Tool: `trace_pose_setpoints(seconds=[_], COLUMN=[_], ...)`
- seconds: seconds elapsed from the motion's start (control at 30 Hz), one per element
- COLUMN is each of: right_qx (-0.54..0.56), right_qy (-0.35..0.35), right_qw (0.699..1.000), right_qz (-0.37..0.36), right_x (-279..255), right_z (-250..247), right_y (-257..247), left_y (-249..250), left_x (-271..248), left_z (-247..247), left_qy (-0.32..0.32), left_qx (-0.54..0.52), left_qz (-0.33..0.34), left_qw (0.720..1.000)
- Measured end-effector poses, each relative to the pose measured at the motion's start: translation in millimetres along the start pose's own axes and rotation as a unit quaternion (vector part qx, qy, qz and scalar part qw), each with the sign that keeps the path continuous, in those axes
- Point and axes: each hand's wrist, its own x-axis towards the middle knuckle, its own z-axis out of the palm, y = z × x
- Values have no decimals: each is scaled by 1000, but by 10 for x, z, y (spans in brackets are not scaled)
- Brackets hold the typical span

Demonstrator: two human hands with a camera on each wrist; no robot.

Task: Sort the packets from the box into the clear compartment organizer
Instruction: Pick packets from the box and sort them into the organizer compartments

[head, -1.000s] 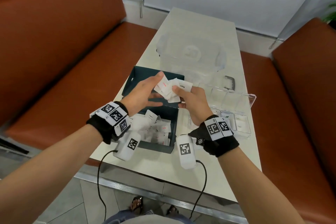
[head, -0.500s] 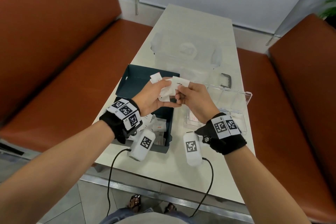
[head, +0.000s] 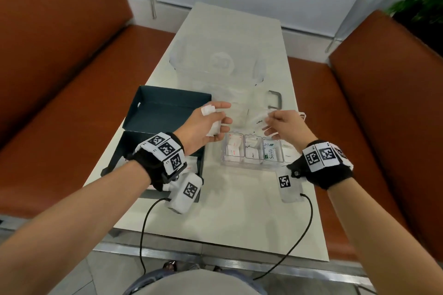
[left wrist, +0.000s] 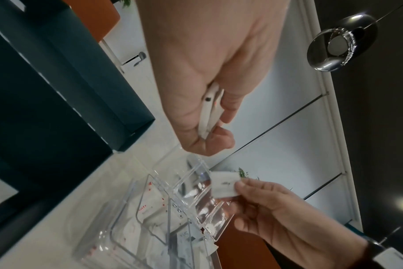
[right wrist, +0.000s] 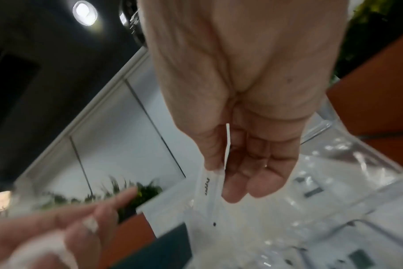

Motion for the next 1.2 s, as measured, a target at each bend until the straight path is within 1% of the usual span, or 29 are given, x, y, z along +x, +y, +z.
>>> trace_pose_setpoints(seconds=[0.03,0.1,0.17,0.3,0.43,0.5,0.6,0.7,0.9,1.0,1.07,1.13,1.2], right_qx=[-61,-174,-253,-313,-404,-431,-456,-477,-531,-535,-518,-465,-369], right_qy=[-9,-22,-22,-28,-62,-68,-53,-35,-38,-24,9,60,104], right_qw=[998,984,966,949,911,899,887,876,841,837,845,870,908], right_qz=[-3,-23,-44,-36,-48,-46,-44,-62,-91,-111,-133,-154,-168], right_x=[22,48,72,113,152,169,172,166,137,104,68,24,-35], right_z=[-1,29,98,260,382,446,522,558,609,602,548,452,341], right_y=[66,166,237,321,363,381,412,442,483,489,458,366,220], left_y=[-10,-22,-28,-49,-81,-100,-111,-112,-112,-104,-97,-83,-68], left_x=[14,35,45,42,10,-10,-45,-80,-109,-113,-117,-125,-129], left_z=[31,94,139,180,153,132,106,82,96,137,140,127,115], left_qy=[-1,-4,-5,3,17,23,28,30,47,51,36,17,-3], left_qx=[2,1,-2,0,-3,-6,-9,-11,-51,-93,-127,-172,-214], left_qz=[-1,-4,-8,-12,-18,-19,-22,-23,-39,-72,-97,-113,-117], left_qw=[1000,1000,1000,1000,1000,1000,999,999,997,992,987,979,970])
